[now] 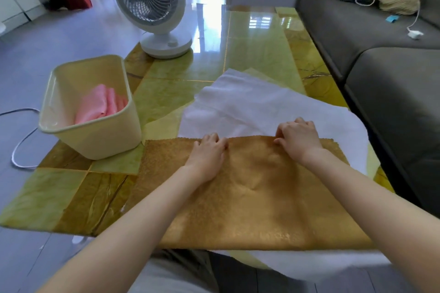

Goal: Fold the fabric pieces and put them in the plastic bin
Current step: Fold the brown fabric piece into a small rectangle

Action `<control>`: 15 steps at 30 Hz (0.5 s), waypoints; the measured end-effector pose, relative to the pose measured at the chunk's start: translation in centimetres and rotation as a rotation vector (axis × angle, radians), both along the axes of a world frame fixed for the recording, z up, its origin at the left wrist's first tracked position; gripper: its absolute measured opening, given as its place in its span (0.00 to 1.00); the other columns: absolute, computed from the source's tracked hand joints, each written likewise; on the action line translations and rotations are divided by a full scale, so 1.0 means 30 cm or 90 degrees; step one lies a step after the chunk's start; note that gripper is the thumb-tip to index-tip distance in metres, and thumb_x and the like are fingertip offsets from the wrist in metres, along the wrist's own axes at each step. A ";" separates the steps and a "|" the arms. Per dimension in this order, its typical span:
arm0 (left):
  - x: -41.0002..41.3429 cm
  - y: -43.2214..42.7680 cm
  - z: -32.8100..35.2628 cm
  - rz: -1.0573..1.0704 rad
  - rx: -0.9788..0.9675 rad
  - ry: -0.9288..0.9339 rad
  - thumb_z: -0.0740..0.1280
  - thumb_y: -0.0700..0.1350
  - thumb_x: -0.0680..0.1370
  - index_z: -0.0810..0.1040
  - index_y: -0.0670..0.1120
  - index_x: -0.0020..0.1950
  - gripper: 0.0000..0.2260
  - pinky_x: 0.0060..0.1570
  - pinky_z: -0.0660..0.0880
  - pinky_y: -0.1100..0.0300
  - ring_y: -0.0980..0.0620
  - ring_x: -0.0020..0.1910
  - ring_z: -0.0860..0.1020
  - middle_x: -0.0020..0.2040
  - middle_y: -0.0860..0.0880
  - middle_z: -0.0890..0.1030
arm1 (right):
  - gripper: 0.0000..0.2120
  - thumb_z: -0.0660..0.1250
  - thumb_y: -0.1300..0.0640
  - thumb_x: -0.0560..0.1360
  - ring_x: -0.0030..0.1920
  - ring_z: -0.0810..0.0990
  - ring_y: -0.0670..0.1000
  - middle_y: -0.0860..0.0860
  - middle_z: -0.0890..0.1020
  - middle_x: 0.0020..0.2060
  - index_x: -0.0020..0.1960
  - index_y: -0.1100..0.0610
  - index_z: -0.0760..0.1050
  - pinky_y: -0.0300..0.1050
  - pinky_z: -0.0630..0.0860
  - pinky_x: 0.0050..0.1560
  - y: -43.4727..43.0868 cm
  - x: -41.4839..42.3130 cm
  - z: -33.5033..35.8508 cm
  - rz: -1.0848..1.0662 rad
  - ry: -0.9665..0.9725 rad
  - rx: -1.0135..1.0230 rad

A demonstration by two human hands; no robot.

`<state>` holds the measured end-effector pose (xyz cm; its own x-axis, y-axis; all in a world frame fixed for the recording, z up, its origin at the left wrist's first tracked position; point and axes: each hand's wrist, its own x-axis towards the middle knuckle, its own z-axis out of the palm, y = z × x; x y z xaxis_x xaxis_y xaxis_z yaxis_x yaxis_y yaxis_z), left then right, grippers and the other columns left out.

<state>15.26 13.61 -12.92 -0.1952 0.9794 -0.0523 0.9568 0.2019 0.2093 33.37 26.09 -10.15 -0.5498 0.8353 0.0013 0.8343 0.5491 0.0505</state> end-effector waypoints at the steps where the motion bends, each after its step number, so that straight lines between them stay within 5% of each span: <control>1: 0.000 -0.001 0.000 0.004 -0.002 0.001 0.56 0.43 0.80 0.68 0.47 0.65 0.14 0.59 0.65 0.51 0.46 0.64 0.67 0.62 0.46 0.69 | 0.10 0.62 0.49 0.78 0.60 0.71 0.54 0.51 0.80 0.54 0.55 0.52 0.77 0.47 0.65 0.58 0.011 0.012 0.000 -0.007 -0.003 0.004; 9: 0.037 -0.032 0.012 0.005 0.021 0.005 0.57 0.40 0.79 0.69 0.47 0.63 0.13 0.58 0.64 0.56 0.47 0.62 0.68 0.61 0.46 0.69 | 0.14 0.58 0.63 0.77 0.61 0.70 0.55 0.53 0.75 0.59 0.62 0.55 0.71 0.47 0.66 0.59 -0.055 0.003 -0.025 0.007 0.098 0.031; 15: 0.152 -0.148 0.010 -0.005 0.071 -0.032 0.58 0.38 0.78 0.71 0.45 0.56 0.08 0.53 0.67 0.57 0.47 0.55 0.71 0.55 0.46 0.71 | 0.13 0.58 0.58 0.78 0.58 0.74 0.54 0.53 0.74 0.57 0.61 0.56 0.70 0.47 0.72 0.57 -0.367 -0.010 -0.083 0.165 0.205 -0.087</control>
